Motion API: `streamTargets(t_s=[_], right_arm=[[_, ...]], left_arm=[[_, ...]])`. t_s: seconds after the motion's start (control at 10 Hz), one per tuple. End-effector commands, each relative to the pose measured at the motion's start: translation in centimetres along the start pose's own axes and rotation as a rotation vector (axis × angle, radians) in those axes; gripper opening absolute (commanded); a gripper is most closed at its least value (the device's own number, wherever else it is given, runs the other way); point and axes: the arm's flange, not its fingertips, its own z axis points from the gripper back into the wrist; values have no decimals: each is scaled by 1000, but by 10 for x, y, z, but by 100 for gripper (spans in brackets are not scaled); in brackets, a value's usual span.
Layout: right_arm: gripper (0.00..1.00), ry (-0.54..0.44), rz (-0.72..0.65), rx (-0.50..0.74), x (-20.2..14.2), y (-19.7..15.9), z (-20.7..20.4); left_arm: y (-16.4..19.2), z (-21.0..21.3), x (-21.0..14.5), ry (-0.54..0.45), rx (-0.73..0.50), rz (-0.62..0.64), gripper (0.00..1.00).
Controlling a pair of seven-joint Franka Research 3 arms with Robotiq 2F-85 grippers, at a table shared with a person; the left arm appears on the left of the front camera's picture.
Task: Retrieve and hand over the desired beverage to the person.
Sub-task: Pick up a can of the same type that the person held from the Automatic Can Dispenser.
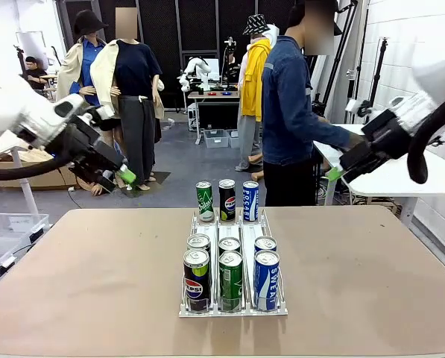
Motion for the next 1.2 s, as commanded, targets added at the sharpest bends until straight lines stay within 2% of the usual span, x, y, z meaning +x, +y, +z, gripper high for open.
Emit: streamTargets(t_s=[0.0,0.2,0.5,0.9,1.1], right_arm=[[100,-98,-37,119,-14,-21,22],[100,-198,-69,190,-28,-36,47],[100,-310,-90,253,-52,-54,77],[100,-350,-125,281,-75,-73,76],[100,-359,-124,299,-85,-79,74]], left_arm=[[14,43,-25,-165,-95,-22,100],[14,82,-54,-313,-112,-40,100],[35,114,-90,-450,-172,15,100],[88,102,-112,-433,-229,103,100],[88,100,-118,-433,-210,68,100]])
